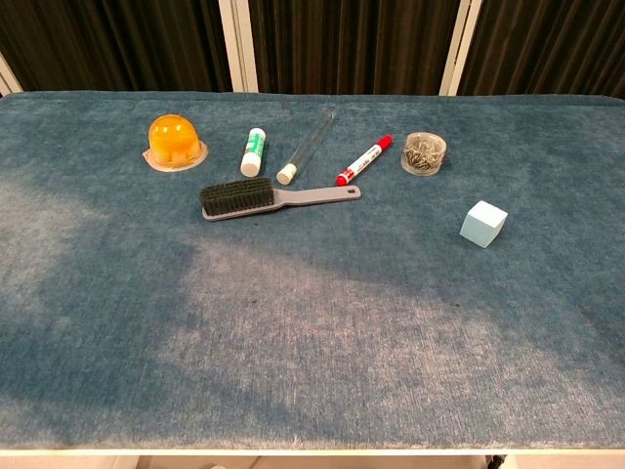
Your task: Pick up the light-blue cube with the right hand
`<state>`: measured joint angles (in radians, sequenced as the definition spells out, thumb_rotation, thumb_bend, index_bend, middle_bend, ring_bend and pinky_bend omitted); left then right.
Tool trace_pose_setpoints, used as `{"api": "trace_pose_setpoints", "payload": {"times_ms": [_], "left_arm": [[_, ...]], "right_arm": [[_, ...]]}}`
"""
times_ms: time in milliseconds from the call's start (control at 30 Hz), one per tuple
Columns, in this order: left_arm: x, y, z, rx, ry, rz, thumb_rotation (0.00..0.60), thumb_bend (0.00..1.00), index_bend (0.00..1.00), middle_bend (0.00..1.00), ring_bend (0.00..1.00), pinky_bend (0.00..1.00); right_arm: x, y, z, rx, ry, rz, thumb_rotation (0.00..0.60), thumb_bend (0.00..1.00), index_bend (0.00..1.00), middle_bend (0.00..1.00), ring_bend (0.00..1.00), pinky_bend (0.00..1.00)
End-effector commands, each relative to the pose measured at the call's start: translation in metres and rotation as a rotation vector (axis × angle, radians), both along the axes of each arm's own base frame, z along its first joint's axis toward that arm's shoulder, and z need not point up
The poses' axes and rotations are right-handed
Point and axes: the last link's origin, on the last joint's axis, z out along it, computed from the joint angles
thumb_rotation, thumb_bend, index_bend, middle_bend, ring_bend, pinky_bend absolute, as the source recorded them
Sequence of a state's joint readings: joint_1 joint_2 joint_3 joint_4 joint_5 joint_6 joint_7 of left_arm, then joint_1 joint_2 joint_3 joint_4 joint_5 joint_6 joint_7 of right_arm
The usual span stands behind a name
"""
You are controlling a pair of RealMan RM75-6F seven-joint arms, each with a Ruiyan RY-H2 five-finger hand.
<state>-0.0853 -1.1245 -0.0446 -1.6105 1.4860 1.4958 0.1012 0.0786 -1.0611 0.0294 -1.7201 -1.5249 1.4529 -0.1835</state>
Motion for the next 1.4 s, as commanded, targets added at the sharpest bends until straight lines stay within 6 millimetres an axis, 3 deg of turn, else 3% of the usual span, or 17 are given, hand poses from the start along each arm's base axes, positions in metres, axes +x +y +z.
{"api": "trace_pose_setpoints", "payload": {"times_ms": [33, 400, 733, 1100, 1400], "left_arm": [[0.0, 0.0, 0.0, 0.0, 0.0, 0.001, 0.6, 0.51, 0.2, 0.02, 0.0, 0.11], [0.0, 0.0, 0.0, -0.001, 0.002, 0.005, 0.6, 0.51, 0.2, 0.02, 0.0, 0.11], [0.002, -0.005, 0.0, 0.012, -0.02, 0.015, 0.6, 0.51, 0.2, 0.02, 0.0, 0.11], [0.002, -0.005, -0.002, 0.002, 0.009, 0.004, 0.6, 0.51, 0.2, 0.02, 0.0, 0.11], [0.001, -0.004, -0.001, 0.006, 0.015, 0.004, 0.6, 0.51, 0.2, 0.02, 0.0, 0.11]], "right_arm": [[0.0, 0.0, 0.0, -0.001, -0.001, 0.002, 0.6, 0.34, 0.19, 0.23, 0.17, 0.24], [-0.004, -0.002, 0.0, 0.003, -0.008, -0.011, 0.6, 0.34, 0.19, 0.23, 0.17, 0.24], [-0.03, -0.019, -0.016, 0.08, -0.039, -0.083, 0.6, 0.34, 0.19, 0.23, 0.17, 0.24], [-0.05, -0.064, -0.06, 0.206, -0.121, -0.124, 0.6, 0.34, 0.27, 0.23, 0.17, 0.23], [-0.039, -0.108, -0.096, 0.237, -0.173, -0.094, 0.6, 0.34, 0.35, 0.23, 0.17, 0.22]]}}
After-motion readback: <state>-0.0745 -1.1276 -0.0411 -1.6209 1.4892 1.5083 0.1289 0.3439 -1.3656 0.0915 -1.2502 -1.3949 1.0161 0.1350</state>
